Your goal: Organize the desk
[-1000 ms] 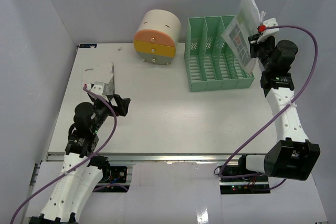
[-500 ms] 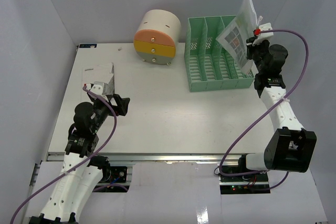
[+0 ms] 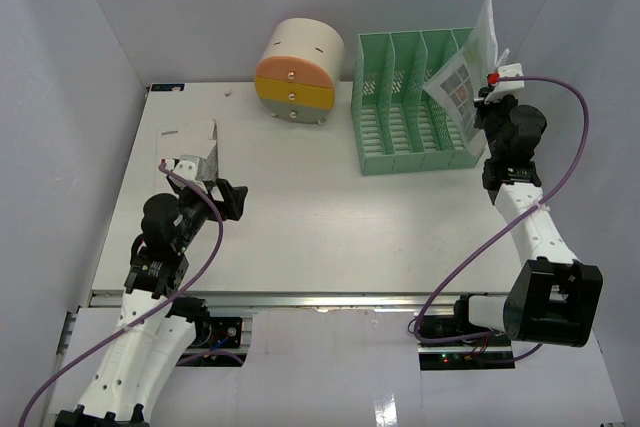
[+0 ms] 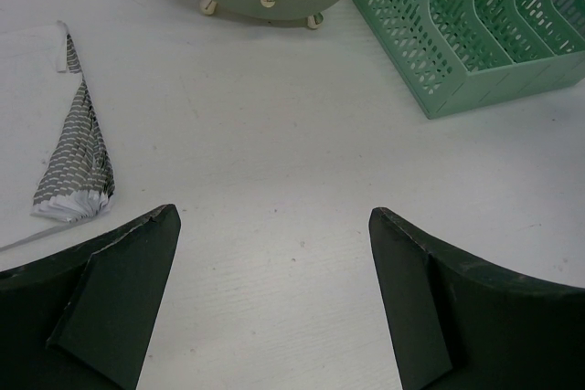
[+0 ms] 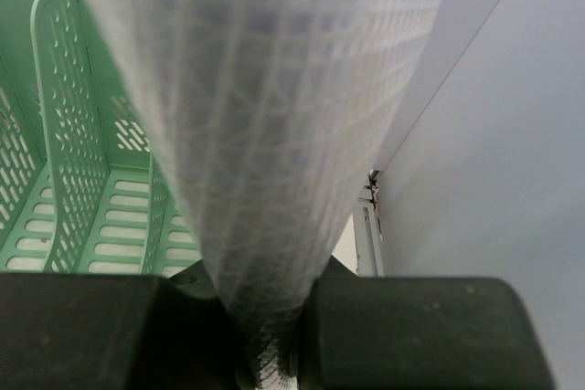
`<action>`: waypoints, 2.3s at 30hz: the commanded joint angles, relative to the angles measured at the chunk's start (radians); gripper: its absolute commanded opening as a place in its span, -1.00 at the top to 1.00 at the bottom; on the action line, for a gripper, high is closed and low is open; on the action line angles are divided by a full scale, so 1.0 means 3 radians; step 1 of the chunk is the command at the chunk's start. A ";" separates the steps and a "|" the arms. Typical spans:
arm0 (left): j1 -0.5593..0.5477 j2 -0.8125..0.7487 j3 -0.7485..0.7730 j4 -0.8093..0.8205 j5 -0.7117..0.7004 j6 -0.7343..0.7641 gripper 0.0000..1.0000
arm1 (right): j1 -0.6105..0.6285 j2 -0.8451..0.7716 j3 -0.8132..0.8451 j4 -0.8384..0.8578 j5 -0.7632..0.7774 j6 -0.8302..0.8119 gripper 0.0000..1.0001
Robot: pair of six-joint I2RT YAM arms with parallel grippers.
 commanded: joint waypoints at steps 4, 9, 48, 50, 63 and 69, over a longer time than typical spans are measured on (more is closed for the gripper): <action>0.0011 -0.0032 -0.0016 0.0041 -0.0008 0.0035 -0.91 | -0.0031 -0.0152 -0.0025 0.0434 0.0121 -0.0047 0.85; 0.0011 -0.0034 -0.0017 0.0041 -0.0014 0.0040 -0.91 | -0.0031 -0.0163 -0.0044 0.0437 0.0122 -0.0060 0.85; 0.0011 0.0059 -0.0033 0.0049 -0.0044 0.0064 -0.92 | 0.0352 0.0720 0.0287 0.0727 -0.0314 0.0067 0.78; 0.0011 0.0102 -0.0028 0.0047 -0.0030 0.0064 -0.93 | 0.0352 0.0696 0.0215 0.0716 -0.0337 0.0043 0.61; 0.0012 0.0567 0.0073 0.0002 -0.0141 0.0027 -0.96 | 0.0323 0.0235 0.0109 0.0397 -0.0100 0.0225 -0.80; 0.0031 0.1249 0.0390 -0.0058 -0.0664 -0.0022 -0.96 | 0.0230 -0.0291 0.0015 -0.0066 -0.0425 0.0308 -0.80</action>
